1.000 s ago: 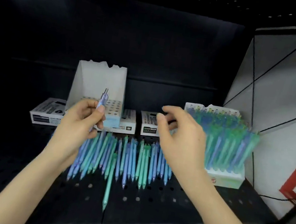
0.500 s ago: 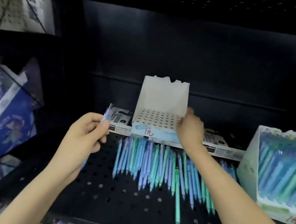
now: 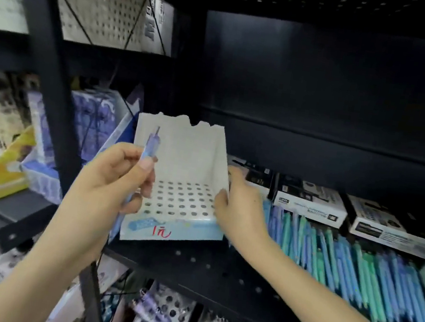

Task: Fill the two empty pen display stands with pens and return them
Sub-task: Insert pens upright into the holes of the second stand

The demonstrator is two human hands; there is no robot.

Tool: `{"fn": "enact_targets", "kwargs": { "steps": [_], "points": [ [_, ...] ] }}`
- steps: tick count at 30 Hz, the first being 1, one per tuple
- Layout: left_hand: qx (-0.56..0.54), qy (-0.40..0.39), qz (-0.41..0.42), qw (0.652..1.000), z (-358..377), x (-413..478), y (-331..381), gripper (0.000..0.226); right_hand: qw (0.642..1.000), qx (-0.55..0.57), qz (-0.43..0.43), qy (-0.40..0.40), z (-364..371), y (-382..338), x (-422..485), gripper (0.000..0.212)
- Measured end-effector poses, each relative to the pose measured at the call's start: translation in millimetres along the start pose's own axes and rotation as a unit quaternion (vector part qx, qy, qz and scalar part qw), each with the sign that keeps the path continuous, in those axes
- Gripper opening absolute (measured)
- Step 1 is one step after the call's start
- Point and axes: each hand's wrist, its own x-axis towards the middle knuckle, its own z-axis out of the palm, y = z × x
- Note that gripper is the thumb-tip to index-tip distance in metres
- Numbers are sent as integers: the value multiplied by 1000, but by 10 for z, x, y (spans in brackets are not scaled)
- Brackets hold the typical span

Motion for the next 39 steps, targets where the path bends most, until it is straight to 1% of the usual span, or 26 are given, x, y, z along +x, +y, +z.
{"fn": "enact_targets", "kwargs": {
  "steps": [3, 7, 9, 10, 11, 12, 13, 15, 16, 17, 20, 22, 23, 24, 26, 27, 28, 31, 34, 37, 39],
  "points": [
    [7, 18, -13, 1000, -50, -85, 15, 14, 999, -19, -14, -45, 161, -28, -117, 42],
    [3, 33, -34, 999, -6, -143, 2, 11, 996, -43, 12, -81, 76, -16, -193, 46],
    [15, 30, -44, 998, 25, -161, -9, 13, 995, -78, 3, -65, -88, -40, -188, 49],
    [29, 25, -45, 998, 45, -171, -16, 14, 994, -101, -18, -35, -191, -74, -188, 49],
    [46, 18, -44, 998, 71, -187, -21, 15, 995, -91, -40, -1, -291, -126, -188, 47],
    [63, 9, -43, 997, 108, -204, -21, 16, 998, -40, -45, 11, -391, -200, -189, 43],
    [76, 0, -41, 996, 157, -218, -22, 16, 998, 46, -39, 1, -480, -279, -183, 38],
    [93, -17, -33, 995, 272, -227, -36, 14, 975, 210, -20, -66, -608, -418, -181, 23],
    [98, -24, -27, 994, 329, -219, -46, 11, 963, 254, -16, -88, -645, -465, -196, 17],
    [101, -28, -22, 994, 379, -205, -55, 8, 956, 279, -20, -92, -659, -483, -216, 15],
    [97, -37, -15, 994, 471, -164, -71, 7, 950, 305, -20, -55, -647, -475, -260, 14],
    [130, -24, -5, 991, 452, -165, -73, 14, 951, 307, -13, -7, -655, -442, -246, 13],
    [168, -1, 6, 986, 396, -174, -91, 19, 951, 308, -9, 23, -671, -432, -218, 13],
    [220, 32, 23, 975, 304, -189, -122, 23, 950, 308, -7, 51, -686, -418, -180, 14],
    [331, 82, 66, 938, 89, -222, -187, 34, 952, 295, -4, 79, -675, -416, -93, 16],
    [363, 89, 78, 924, -11, -233, -230, 44, 956, 281, -2, 81, -638, -432, -51, 16],
    [376, 88, 74, 920, -96, -241, -280, 54, 960, 267, 0, 81, -578, -454, -7, 16],
    [338, 57, 13, 939, -238, -234, -418, 85, 965, 249, -4, 87, -325, -556, 126, 15],
    [285, 5, -40, 958, -324, -157, -525, 100, 969, 228, -16, 94, -73, -644, 247, 16],
    [276, -50, -65, 958, -362, -79, -592, 117, 978, 193, -20, 81, 145, -687, 340, 19],
    [274, -72, -66, 957, -365, -36, -637, 121, 981, 180, -18, 72, 240, -693, 400, 20]
  ]
}}
